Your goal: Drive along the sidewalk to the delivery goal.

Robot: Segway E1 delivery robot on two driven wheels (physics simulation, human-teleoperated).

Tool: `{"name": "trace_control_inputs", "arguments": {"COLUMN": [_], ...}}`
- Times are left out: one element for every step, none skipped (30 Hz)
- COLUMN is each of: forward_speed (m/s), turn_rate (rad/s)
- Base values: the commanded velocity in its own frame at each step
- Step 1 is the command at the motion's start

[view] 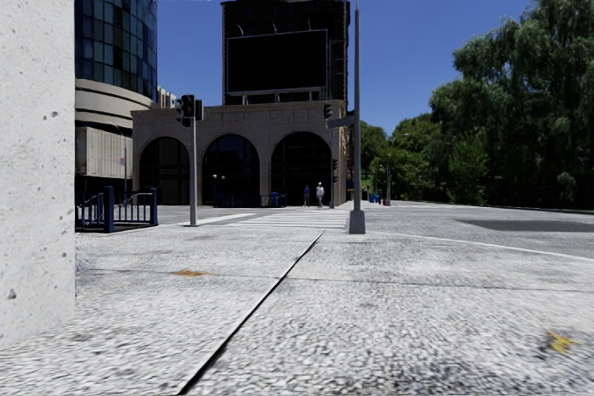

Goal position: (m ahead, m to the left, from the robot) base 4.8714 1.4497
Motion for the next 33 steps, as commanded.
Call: {"name": "trace_control_inputs", "arguments": {"forward_speed": [1.67,1.67,1.66,1.66,1.66,1.66,1.65,1.65,1.64,1.64,1.64,1.64,1.63,1.61,1.61,1.58,1.57,1.56,1.56,1.56,1.56,1.56,1.56,1.56,1.56,1.56,1.56,1.56,1.56,1.56,1.55,1.55,1.54], "turn_rate": [0.27,0.27,0.27,0.27,0.27,0.27,0.27,0.27,0.27,0.27,0.27,0.28,0.28,0.28,0.28,0.28,0.28,0.28,0.28,0.28,0.28,0.29,0.29,0.30,0.31,0.34,0.34,0.35,0.36,0.37,0.37,0.37,0.38]}}
